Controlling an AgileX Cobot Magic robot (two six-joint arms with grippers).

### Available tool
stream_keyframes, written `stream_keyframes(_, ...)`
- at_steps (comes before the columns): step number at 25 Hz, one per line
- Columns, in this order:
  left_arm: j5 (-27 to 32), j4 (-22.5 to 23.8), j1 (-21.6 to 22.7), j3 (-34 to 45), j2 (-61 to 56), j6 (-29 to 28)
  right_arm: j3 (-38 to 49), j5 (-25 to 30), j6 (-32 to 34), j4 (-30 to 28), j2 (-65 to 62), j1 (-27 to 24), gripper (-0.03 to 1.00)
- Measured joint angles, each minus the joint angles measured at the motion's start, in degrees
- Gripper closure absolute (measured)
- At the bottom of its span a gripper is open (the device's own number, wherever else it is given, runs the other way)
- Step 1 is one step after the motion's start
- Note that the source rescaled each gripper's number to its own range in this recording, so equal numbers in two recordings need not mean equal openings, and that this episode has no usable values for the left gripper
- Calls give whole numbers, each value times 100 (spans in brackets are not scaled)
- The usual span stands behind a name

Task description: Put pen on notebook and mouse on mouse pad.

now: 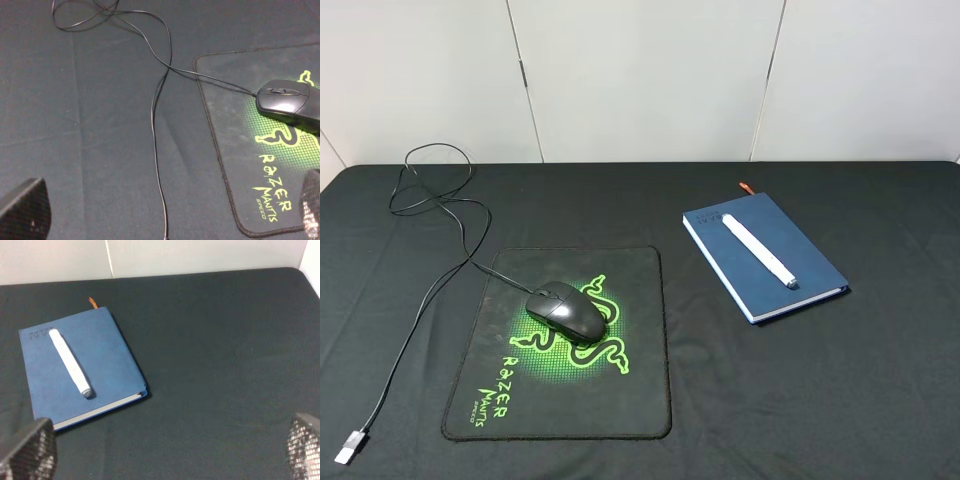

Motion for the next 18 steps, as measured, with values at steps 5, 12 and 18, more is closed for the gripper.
stream_keyframes(5,0,0,0,0,0,0,0,0,13,-12,0,0,-3)
stream_keyframes(12,0,0,0,0,0,0,0,0,17,-12,0,0,-3)
stream_keyframes(18,0,0,0,0,0,0,0,0,17,-12,0,0,-3)
